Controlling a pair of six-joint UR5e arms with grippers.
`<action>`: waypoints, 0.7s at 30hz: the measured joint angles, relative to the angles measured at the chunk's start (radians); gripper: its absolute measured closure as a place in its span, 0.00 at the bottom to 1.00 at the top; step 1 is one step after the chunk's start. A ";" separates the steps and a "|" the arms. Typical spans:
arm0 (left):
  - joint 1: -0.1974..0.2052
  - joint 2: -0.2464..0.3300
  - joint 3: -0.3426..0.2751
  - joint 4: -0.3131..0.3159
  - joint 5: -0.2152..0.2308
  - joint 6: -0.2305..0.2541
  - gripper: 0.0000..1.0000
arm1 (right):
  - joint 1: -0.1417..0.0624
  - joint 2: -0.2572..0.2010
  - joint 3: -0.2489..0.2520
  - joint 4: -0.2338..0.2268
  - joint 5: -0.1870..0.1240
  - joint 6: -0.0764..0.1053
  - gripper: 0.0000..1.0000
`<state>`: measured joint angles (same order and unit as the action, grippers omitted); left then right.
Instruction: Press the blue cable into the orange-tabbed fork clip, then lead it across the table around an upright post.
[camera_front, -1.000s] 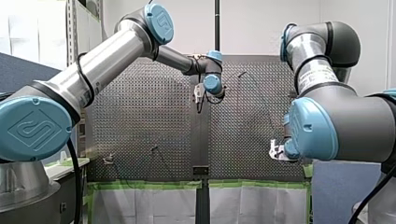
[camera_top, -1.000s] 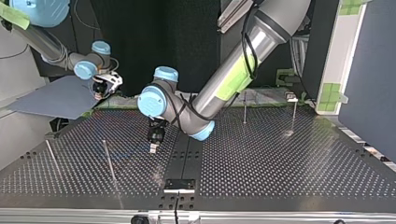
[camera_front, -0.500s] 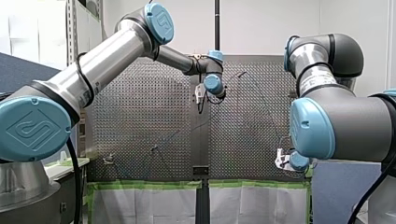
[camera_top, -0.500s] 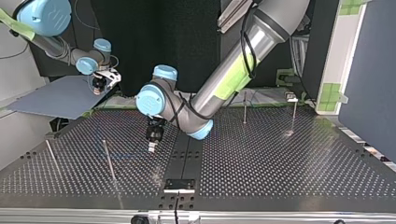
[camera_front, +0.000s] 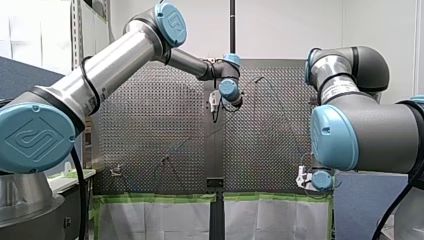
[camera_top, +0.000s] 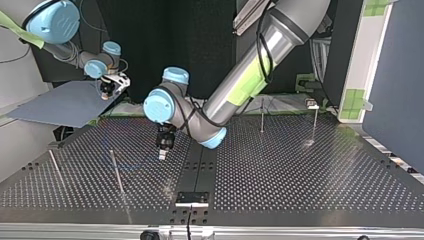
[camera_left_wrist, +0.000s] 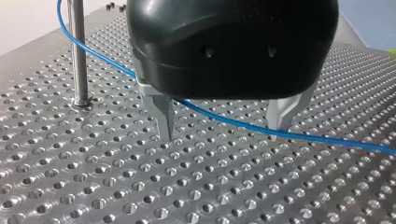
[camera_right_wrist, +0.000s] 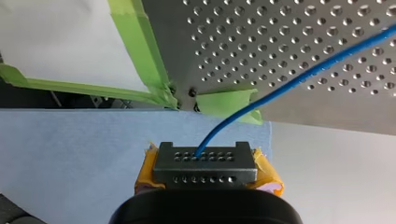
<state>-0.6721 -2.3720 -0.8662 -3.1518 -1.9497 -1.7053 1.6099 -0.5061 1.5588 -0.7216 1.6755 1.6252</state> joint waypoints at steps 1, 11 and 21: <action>-0.001 0.000 0.000 -0.005 -0.004 -0.008 0.00 | -0.002 0.000 -0.003 0.001 -0.001 -0.001 1.00; -0.021 0.000 0.000 -0.080 -0.070 -0.101 0.00 | -0.016 0.001 -0.018 -0.023 -0.013 -0.030 1.00; -0.036 0.000 0.000 -0.044 -0.060 -0.204 0.00 | -0.028 0.004 -0.025 -0.027 -0.035 -0.059 1.00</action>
<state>-0.7080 -2.3720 -0.8661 -3.1955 -2.0096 -1.9094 1.5818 -0.5022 1.5343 -0.7485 1.6406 1.5657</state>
